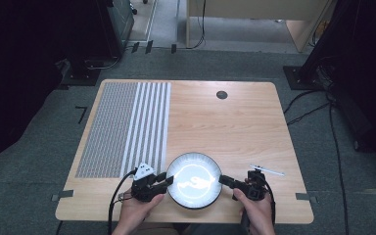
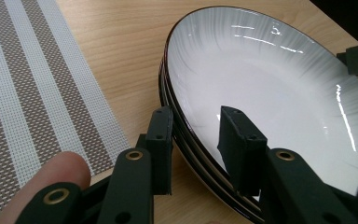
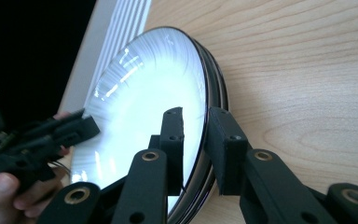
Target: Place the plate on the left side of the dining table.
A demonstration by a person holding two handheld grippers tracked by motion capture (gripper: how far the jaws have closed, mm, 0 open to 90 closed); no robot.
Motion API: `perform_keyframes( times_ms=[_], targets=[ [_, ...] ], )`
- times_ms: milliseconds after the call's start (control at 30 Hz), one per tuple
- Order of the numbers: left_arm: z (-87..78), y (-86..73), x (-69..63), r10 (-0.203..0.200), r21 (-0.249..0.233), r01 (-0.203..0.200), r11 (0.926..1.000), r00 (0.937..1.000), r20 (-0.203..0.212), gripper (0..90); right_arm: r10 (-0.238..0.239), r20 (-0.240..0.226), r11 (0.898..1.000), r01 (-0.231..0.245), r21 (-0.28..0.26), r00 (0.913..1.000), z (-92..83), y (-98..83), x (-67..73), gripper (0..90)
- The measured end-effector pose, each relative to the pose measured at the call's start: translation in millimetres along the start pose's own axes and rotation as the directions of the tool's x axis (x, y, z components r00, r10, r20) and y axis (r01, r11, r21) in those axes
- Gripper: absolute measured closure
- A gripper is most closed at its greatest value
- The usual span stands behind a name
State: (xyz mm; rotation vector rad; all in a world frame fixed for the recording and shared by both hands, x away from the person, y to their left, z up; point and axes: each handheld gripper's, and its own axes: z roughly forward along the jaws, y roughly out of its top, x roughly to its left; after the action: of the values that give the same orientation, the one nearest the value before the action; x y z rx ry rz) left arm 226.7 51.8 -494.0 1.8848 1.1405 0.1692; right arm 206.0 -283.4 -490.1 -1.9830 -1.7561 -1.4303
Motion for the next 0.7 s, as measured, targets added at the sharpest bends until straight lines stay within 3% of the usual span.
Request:
perform_keyframes(
  times_ms=[67,200,367,500,600,700],
  targets=[
    [-0.5,0.5,0.4,-0.009,-0.001,0.009,1.0000,1.0000,0.002,67.1,-0.011,0.002,1.000,0.011,0.008,0.9999,0.9,-0.3,1.9,76.5],
    [-1.1,0.8,2.6,-0.027,0.004,0.027,0.9996,0.9994,0.019,66.7,0.062,-0.047,0.998,-0.062,-0.004,0.9970,2.1,-0.3,-4.4,75.7],
    [-3.0,2.2,4.6,-0.038,-0.001,0.038,0.9993,0.9989,0.025,67.0,0.017,-0.022,0.999,-0.018,-0.038,0.9996,4.9,-3.1,0.6,75.0],
    [-4.1,2.9,3.9,-0.021,0.008,0.020,0.9998,0.9994,0.029,68.5,-0.002,-0.027,0.999,0.001,-0.043,0.9996,17.3,-11.5,4.2,76.2],
    [-3.3,1.7,2.9,-0.015,0.013,0.015,0.9998,0.9995,0.026,68.4,0.028,-0.009,0.996,-0.029,-0.088,0.9996,18.2,-13.5,3.7,78.1],
    [-4.6,2.6,3.9,-0.025,0.004,0.025,0.9997,0.9991,0.035,69.3,0.069,-0.039,0.993,-0.072,-0.094,0.9969,18.2,-13.4,-0.3,79.8]
  ],
)
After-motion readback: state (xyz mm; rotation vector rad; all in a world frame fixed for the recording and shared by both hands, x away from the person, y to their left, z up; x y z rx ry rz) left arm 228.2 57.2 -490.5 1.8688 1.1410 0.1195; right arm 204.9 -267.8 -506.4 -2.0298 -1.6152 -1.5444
